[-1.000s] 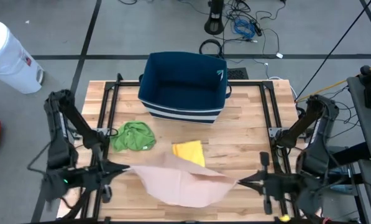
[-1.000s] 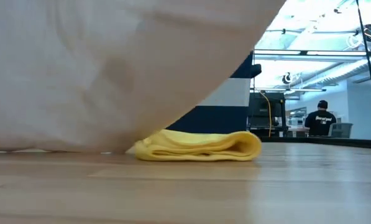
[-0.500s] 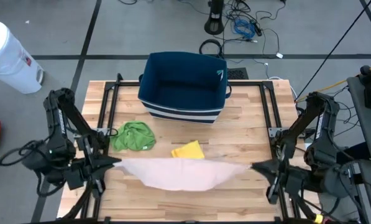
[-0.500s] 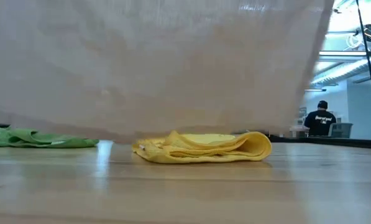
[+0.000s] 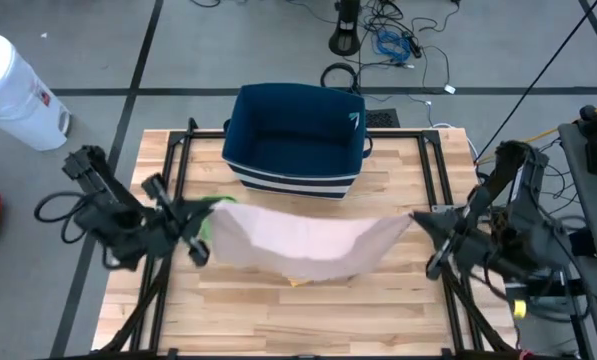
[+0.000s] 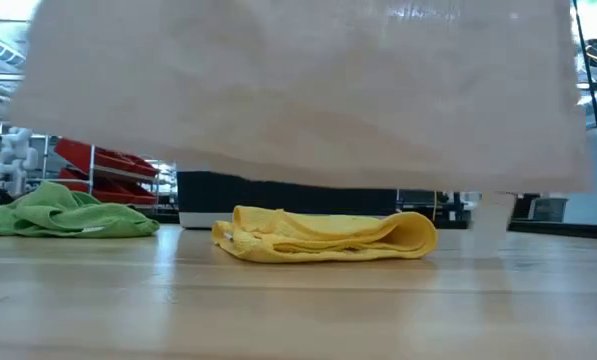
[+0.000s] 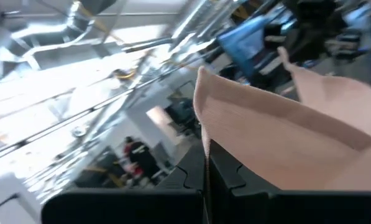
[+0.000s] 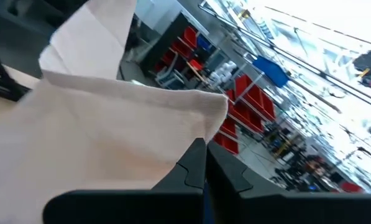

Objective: Fold towel
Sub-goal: Fold the brown towel

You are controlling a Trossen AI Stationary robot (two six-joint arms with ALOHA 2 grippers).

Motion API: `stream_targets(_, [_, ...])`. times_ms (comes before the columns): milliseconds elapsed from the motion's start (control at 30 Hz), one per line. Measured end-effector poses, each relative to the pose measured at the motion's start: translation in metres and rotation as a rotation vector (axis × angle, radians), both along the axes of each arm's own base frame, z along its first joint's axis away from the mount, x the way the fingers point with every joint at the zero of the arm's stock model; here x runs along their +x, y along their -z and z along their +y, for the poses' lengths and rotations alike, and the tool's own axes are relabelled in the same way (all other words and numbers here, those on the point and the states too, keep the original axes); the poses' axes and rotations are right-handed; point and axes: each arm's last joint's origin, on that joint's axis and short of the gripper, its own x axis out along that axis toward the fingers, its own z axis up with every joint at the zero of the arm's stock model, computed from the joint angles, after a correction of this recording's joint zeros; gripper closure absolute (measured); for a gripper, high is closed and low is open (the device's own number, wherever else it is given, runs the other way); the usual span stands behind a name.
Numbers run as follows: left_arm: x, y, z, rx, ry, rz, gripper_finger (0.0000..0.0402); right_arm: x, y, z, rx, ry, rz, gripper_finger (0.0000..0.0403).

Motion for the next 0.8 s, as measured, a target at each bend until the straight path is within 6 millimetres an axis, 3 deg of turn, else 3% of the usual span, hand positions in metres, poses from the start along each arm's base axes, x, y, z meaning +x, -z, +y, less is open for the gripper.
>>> stream_targets(233, [0.008, -0.009, 0.04, 0.015, -0.162, -0.04, 0.0401, -0.006, -0.01, -0.038, -0.014, 0.05, 0.005, 0.0403])
stream_targets(433, [0.004, -0.009, 0.042, -0.031, -0.114, -0.058, 0.0401, -0.016, -0.017, -0.051, 0.006, -0.029, -0.018, 0.0403])
stream_targets(567, [0.008, 0.016, 0.024, -0.09, 0.027, 0.092, 0.0401, -0.022, -0.005, -0.043, 0.083, -0.261, -0.019, 0.0403])
stream_targets(700, [0.008, 0.055, 0.01, -0.216, 0.116, 0.295, 0.0401, -0.022, 0.025, -0.035, 0.299, -0.428, 0.108, 0.0403])
stream_targets(800, [0.002, 0.072, 0.001, -0.344, 0.159, 0.358, 0.0401, -0.018, 0.052, -0.019, 0.433, -0.448, 0.205, 0.0403])
